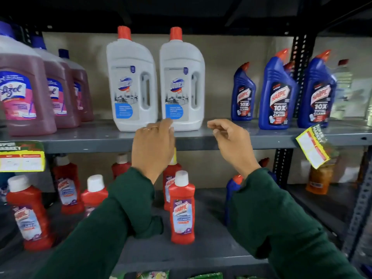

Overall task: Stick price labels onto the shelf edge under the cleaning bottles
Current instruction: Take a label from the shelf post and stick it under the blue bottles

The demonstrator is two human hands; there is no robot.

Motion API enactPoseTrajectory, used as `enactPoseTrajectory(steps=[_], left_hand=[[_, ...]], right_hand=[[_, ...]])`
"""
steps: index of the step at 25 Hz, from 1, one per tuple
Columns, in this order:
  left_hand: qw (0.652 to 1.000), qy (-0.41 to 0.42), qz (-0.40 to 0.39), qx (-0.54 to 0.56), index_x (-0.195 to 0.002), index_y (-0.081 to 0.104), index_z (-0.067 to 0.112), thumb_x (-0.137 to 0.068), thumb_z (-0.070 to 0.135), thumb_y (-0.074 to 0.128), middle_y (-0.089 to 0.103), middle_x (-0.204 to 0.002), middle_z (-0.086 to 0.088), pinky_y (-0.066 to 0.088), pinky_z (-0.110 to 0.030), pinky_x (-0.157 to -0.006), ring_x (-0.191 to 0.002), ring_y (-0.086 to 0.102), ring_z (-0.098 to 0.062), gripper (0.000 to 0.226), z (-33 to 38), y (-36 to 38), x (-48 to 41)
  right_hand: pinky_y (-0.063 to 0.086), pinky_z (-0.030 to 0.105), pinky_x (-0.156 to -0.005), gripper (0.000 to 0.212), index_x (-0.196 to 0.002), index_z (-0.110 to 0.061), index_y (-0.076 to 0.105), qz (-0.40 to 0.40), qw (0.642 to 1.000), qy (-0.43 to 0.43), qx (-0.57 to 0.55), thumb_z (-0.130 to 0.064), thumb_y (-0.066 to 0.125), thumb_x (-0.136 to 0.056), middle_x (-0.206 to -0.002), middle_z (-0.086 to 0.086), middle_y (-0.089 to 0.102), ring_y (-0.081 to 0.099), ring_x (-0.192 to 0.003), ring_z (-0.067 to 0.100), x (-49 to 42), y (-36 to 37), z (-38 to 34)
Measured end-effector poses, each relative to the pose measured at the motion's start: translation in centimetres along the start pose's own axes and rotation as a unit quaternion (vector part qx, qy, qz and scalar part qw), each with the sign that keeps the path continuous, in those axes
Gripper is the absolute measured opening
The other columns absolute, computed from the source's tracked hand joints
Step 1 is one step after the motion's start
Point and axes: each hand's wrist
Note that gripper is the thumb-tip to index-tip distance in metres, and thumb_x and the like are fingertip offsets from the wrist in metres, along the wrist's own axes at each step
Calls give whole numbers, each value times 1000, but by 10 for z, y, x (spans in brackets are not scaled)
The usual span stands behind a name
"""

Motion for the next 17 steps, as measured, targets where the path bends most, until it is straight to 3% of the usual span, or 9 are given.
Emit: enactPoseTrajectory(steps=[5,8,12,14,17], left_hand=[[994,87,-38,62,-97,60,7,-91,20,47,71,-93,-16,47,-41,-70,-85,63,-36,19,126,53,-21],[992,87,-70,59,-104,59,6,-93,25,45,69,-103,-14,46,-43,-79,-96,60,-34,25,185,87,-27],[996,39,-81,11,-114,53,8,-95,30,41,64,-114,-13,39,-45,-93,-107,54,-33,31,216,120,-25],[997,35,-72,-17,-115,51,8,-96,29,41,63,-115,-14,38,-46,-95,-106,54,-34,30,217,127,-23],[997,28,-60,-27,-114,51,8,-95,29,43,64,-114,-14,39,-47,-96,-105,54,-34,30,216,129,-22]], right_hand=[[31,23,-85,36,-103,-12,62,185,970,-7,157,9,45,-79,-108,12,65,51,-103,32,13,-89,62],[23,30,-90,44,-113,-8,55,247,942,44,222,10,48,-73,-124,18,52,40,-113,39,24,-130,98],[16,35,-90,57,-128,-6,35,214,938,192,192,-9,62,-77,-135,24,33,28,-121,40,34,-161,138],[22,28,-84,63,-128,-6,32,190,947,231,121,-18,67,-77,-132,22,34,33,-115,33,36,-168,150],[31,16,-77,51,-121,-6,42,178,956,233,26,-18,67,-78,-123,16,46,44,-100,17,39,-175,160]])
Point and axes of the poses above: each hand's wrist, its own x-axis away from the middle knuckle, its own y-axis out of the palm, z = x × y
